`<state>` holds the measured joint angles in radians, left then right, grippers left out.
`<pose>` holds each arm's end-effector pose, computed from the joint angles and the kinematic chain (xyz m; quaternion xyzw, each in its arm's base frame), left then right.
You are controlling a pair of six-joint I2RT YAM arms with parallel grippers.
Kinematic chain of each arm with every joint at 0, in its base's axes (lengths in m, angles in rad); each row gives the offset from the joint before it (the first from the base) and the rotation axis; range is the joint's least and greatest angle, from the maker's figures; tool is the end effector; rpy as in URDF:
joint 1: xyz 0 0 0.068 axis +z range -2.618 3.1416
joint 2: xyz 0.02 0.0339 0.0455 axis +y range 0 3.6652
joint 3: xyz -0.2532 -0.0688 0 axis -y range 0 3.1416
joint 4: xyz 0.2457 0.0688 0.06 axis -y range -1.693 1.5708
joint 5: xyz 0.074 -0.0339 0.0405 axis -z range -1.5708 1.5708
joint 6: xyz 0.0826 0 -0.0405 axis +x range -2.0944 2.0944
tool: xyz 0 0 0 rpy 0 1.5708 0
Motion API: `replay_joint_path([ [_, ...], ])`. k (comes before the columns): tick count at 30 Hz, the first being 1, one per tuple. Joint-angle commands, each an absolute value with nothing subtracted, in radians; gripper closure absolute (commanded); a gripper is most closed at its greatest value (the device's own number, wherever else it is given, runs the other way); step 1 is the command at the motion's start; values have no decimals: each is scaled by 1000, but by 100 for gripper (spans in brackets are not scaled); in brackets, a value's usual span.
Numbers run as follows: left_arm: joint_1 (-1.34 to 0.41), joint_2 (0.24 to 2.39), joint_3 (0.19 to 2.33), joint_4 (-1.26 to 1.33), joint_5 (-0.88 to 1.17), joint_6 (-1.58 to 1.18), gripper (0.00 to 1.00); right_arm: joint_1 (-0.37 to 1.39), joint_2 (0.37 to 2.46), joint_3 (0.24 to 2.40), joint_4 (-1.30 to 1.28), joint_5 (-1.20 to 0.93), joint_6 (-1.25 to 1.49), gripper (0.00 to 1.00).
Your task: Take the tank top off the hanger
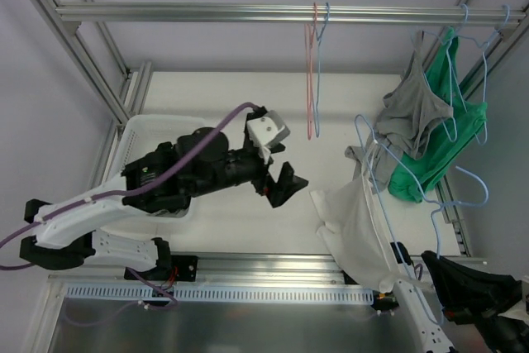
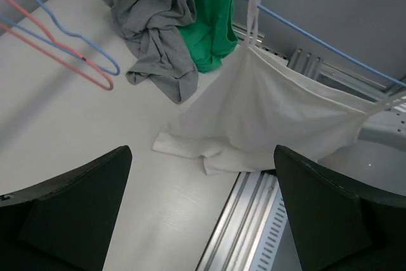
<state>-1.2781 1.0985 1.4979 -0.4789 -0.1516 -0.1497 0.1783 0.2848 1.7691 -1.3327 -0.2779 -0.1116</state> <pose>0.0878 -0.2482 0.4774 0.3483 0.6465 -0.4009 0.5477 -0.1122 0.0028 0.4578 -0.1972 0.6233 0.1152 0.7479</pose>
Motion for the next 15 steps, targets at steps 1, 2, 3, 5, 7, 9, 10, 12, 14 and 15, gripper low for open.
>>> replay_joint_path([
  [1,-1315,1219,1630,-341,-281,-9,6,218,333,1793,-1420,-319,-92,100],
  [2,-1315,1248,1663,-339,-256,20,7,225,334,1786,-1419,-334,-94,100],
  [3,-1315,1282,1722,-336,-224,32,8,229,337,1779,-1416,-347,-94,100],
  [5,-1318,1374,1775,-330,-176,58,14,236,344,1779,-1410,-370,-97,100],
  [7,-1318,1446,1834,-328,-173,64,19,239,348,1795,-1405,-368,-97,100],
  [9,-1318,1471,1854,-325,-160,64,36,242,356,1802,-1399,-364,-100,100],
  [10,-1318,1483,1855,-321,-153,63,38,244,357,1802,-1397,-362,-101,100],
  [12,-1318,1491,1842,-310,-144,60,46,245,364,1796,-1390,-357,-103,100],
  [14,-1318,1497,1833,-301,-161,63,54,245,367,1795,-1376,-357,-106,100],
  [15,-1318,1500,1824,-298,-164,64,56,245,371,1796,-1371,-356,-106,100],
])
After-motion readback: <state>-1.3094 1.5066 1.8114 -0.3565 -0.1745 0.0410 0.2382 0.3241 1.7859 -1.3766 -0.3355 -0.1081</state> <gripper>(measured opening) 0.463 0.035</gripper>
